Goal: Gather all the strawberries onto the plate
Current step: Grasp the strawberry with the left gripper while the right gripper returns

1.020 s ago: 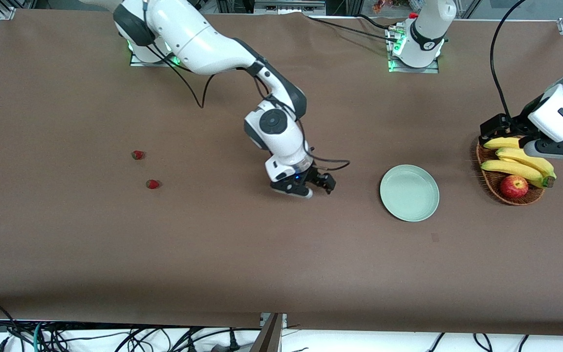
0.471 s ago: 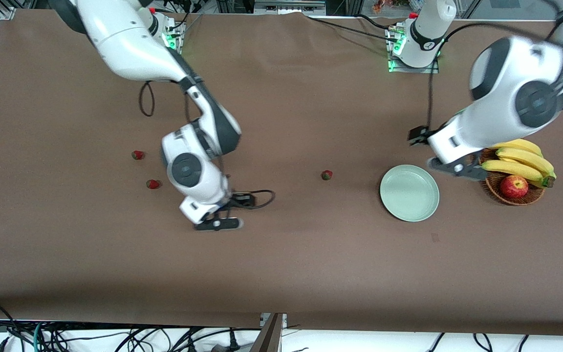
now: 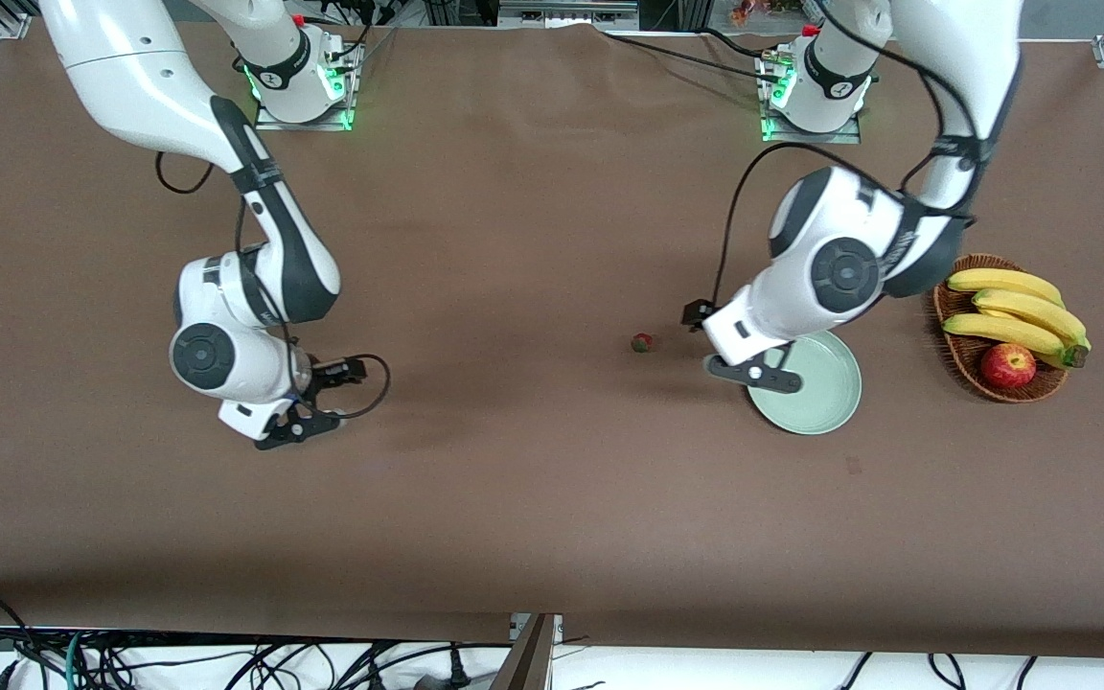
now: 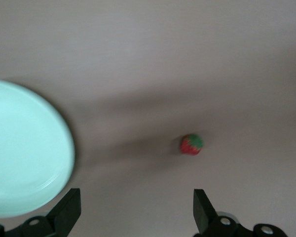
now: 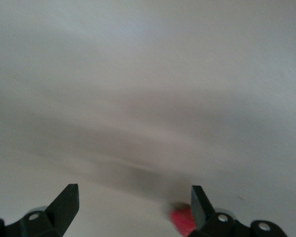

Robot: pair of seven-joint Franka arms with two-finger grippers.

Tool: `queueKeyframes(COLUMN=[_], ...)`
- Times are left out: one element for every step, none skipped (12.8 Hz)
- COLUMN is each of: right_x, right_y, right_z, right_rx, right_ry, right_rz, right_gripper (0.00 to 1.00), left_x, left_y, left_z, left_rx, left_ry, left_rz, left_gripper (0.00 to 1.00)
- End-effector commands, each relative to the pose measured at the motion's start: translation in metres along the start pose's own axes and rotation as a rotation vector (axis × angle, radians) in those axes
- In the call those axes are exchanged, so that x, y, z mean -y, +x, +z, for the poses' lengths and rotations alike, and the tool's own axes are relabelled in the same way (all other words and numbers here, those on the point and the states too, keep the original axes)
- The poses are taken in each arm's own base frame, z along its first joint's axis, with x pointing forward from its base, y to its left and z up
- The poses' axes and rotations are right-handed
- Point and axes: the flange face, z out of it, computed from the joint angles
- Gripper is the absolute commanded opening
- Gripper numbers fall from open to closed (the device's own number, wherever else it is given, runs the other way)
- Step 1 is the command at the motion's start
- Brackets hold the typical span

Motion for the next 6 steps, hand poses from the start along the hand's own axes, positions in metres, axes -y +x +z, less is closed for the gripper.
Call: queueKeyframes(right_x=[-0.022,-0.025,-0.026,-0.026,-0.026,-0.026], right_y=[-0.027,-0.031,-0.033,-0.035,-0.037,-0.039], right_z=[0.016,0.023,0.028,0.032,0.036,0.038], right_rx=[0.04,0.053,0.062,0.069,0.077,0.081], right_ry=[-0.004,-0.001,0.0,0.003,0.004,0.005], right_rz=[-0.013,-0.007,-0.003,-0.002,-0.002,-0.002], right_gripper=[1.0,1.0,1.0,1.0,1.0,1.0], left_x=[-0.021,-0.033,-0.041,-0.053,-0.063,-0.062], left_y=[0.0,-0.003,-0.006,-0.012,-0.02,-0.021], left_z=[0.057,0.083,0.102,0.112,0.12,0.125], left_rx=[-0.052,-0.098,-0.12,-0.116,-0.105,-0.1], left_ry=[-0.013,-0.015,-0.022,-0.023,-0.014,-0.013], left_rz=[0.023,0.05,0.05,0.021,0.03,0.029], left_gripper=[1.0,1.0,1.0,1.0,1.0,1.0])
